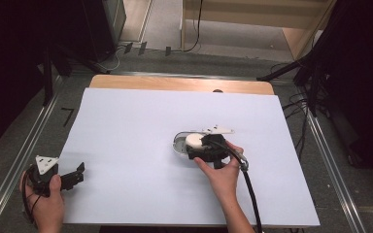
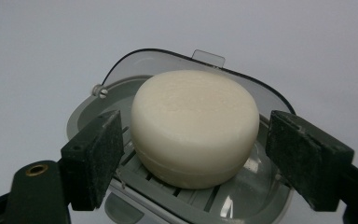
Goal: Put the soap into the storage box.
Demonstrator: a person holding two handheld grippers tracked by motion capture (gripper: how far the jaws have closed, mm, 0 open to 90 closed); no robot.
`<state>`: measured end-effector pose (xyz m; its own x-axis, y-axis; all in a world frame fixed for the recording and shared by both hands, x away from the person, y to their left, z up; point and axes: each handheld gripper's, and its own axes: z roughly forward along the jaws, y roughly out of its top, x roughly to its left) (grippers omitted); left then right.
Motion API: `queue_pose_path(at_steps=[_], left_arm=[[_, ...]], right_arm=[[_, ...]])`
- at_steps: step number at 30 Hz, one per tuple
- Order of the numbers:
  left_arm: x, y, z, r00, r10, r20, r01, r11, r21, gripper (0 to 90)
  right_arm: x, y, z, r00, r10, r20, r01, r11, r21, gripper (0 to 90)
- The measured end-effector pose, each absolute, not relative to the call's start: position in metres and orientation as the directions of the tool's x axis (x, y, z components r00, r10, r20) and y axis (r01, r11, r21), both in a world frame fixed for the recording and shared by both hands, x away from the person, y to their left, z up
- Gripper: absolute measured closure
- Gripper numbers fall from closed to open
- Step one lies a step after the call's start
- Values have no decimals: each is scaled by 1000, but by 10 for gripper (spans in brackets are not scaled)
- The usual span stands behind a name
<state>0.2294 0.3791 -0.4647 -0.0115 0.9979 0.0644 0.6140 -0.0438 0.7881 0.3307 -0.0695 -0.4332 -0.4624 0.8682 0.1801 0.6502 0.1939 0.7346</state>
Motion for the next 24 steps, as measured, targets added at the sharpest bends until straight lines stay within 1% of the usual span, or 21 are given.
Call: queue_pose_path(at_steps=[18, 24], left_arm=[[230, 379, -465, -10, 998, 66, 616, -46, 786, 20], [230, 379, -465, -11, 998, 68, 615, -47, 787, 20]], right_arm=[[329, -86, -421, -439, 876, 202, 630, 140, 764, 204], [328, -96, -420, -434, 879, 198, 624, 135, 769, 193]])
